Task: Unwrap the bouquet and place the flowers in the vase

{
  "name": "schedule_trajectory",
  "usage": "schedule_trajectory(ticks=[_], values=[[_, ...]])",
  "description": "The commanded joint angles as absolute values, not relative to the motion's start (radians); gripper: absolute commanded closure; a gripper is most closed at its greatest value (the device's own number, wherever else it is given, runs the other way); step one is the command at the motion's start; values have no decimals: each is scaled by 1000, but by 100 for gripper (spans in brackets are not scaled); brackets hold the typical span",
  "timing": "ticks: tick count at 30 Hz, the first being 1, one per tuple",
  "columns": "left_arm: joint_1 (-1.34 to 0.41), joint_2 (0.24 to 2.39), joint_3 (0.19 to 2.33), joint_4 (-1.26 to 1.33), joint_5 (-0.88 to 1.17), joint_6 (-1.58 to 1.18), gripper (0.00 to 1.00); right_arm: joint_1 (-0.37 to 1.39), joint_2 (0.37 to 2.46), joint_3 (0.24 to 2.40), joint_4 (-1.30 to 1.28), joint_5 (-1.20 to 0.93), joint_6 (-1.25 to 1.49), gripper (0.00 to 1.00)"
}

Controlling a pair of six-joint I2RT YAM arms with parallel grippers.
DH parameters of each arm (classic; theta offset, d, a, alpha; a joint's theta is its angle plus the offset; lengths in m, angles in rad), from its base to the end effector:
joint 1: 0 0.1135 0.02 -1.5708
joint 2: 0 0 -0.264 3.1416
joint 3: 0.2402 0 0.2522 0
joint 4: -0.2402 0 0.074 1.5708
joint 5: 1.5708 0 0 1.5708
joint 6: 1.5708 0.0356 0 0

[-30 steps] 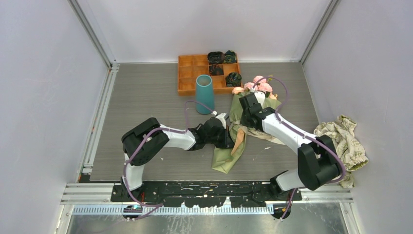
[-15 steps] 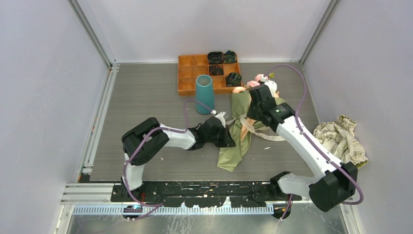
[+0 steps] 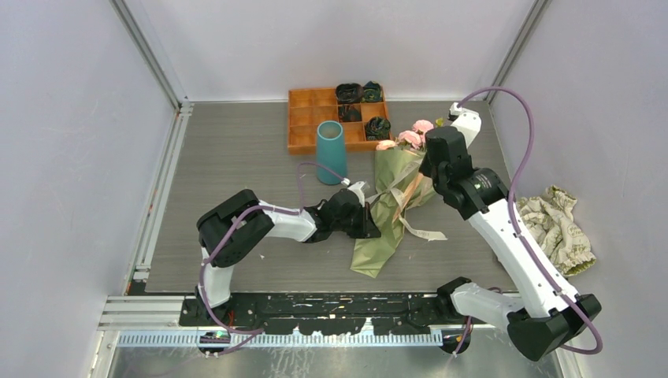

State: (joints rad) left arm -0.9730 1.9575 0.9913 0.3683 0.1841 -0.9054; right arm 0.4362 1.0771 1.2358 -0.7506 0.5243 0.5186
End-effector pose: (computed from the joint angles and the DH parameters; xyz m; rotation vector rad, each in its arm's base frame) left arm 0.2188 -0.3329 0.1292 0.2022 2.4430 -1.1785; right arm 0.2017 0.0744 0.3854 0.3780 2.0402 0.0132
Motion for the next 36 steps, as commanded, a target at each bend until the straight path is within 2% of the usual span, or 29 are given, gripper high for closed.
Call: schedule_trajectory(ticks=[1, 8, 14, 25, 36], values=[[-965, 2001, 953, 251, 135, -861, 100, 433, 1024, 1308, -785, 709, 480, 99], [-965, 1997, 947, 255, 138, -861, 100, 433, 927, 1432, -846, 946, 437, 99], [-964, 1981, 940, 255, 137, -859, 100, 433, 810, 1585, -782, 1160, 327, 99], [-963, 1979, 940, 258, 139, -862, 100, 433, 678, 1681, -477, 1327, 35, 99], [-962, 1951, 939, 241, 138, -856, 100, 436, 642, 1746, -187, 1412, -310, 99]])
